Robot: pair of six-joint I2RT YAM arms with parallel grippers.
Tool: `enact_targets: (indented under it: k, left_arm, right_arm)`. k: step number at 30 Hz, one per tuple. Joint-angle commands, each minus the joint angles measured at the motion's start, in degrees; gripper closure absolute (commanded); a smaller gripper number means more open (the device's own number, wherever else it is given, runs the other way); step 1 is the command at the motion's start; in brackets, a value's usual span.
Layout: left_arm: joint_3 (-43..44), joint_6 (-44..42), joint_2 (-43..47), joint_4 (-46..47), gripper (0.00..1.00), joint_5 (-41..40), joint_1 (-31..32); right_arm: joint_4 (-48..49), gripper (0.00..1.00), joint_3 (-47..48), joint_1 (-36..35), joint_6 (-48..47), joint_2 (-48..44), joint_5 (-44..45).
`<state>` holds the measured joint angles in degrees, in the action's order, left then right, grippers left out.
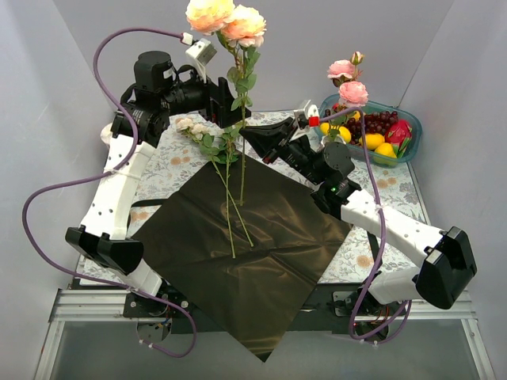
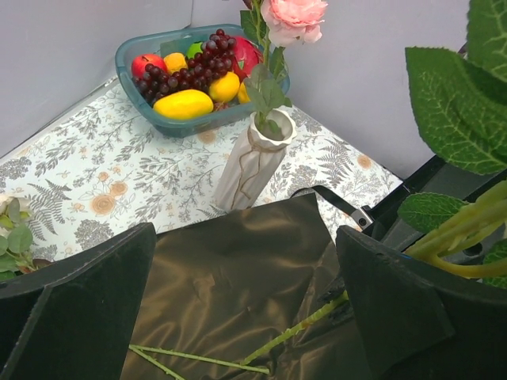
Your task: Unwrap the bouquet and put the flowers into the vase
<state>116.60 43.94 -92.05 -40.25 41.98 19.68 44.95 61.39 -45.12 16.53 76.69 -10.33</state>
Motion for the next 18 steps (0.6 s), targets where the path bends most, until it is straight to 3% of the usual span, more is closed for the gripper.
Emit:
enact_targets:
  k: [1, 11, 18]
  left_arm:
    - [-2.0, -0.6, 3.5, -0.5, 0.03, 0.6, 0.6]
    - [0.0, -1.5, 3.0, -2.5, 0.03, 2.2, 1.0]
    - [0.6, -3.5, 4.4, -3.0, 0.02, -5.3, 1.0]
  right_arm:
    - [5.0, 0.99, 4.6, -0.1, -0.5, -0.3, 2.9]
    - [5.2, 0.99, 7.6, -0.1, 0.2, 3.4, 2.9]
    - [0.8, 0.99, 7.8, -0.1, -7.2, -0.2, 6.8]
